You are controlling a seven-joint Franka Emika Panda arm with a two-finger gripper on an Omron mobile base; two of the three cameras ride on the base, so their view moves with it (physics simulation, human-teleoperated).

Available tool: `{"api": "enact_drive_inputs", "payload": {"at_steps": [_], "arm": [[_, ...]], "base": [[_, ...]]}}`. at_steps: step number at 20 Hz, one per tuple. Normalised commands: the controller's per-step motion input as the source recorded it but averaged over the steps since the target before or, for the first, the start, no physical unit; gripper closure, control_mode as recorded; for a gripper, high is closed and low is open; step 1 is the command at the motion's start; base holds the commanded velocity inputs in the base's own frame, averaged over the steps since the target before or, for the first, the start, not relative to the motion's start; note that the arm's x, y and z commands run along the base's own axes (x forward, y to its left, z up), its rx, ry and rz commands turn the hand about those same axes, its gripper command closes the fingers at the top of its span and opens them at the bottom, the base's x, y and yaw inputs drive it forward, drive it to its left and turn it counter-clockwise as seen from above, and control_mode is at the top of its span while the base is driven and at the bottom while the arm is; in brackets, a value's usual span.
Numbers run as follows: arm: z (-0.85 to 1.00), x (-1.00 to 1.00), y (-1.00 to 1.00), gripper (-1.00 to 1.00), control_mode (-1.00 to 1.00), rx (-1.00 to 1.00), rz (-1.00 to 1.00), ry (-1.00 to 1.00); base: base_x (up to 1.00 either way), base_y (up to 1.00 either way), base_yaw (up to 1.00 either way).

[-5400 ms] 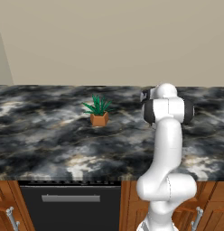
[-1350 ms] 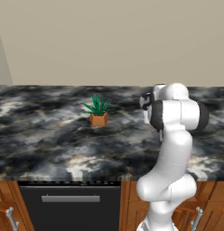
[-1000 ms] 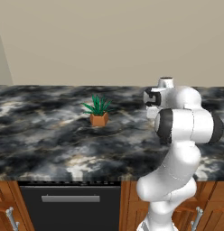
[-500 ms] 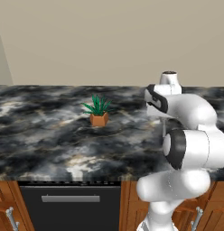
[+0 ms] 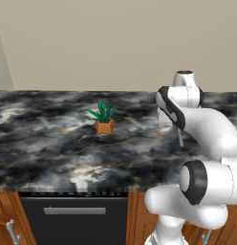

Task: Organize the utensils by type. Pick up the wooden spoons from the counter and place them in the open cabinet. Then pick up the metallic utensils from the counter and place them in the open drawer.

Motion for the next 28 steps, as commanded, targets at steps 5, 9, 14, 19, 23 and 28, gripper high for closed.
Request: {"api": "enact_drive_inputs", "payload": {"at_steps": [5,9,14,19,23,28], "arm": [[0.18,-0.54,0.06,1.0,-1.0,0.0,0.14,0.0],[0.1,-0.57,0.0,1.0,-1.0,0.0,0.1,-0.02],[0.0,-0.06,0.0,1.0,1.0,0.01,0.01,-0.01],[0.0,0.0,0.0,1.0,1.0,0.0,0.0,0.0],[0.0,0.0,0.0,1.0,1.0,0.0,0.0,0.0],[0.0,0.0,0.0,1.0,1.0,0.0,0.0,0.0]], "base": [[0.0,0.0,0.0],[0.0,0.0,0.0],[-0.01,0.0,0.0],[-0.42,-0.01,0.06],[-0.76,-0.06,0.6],[-0.67,-0.06,0.86]]}}
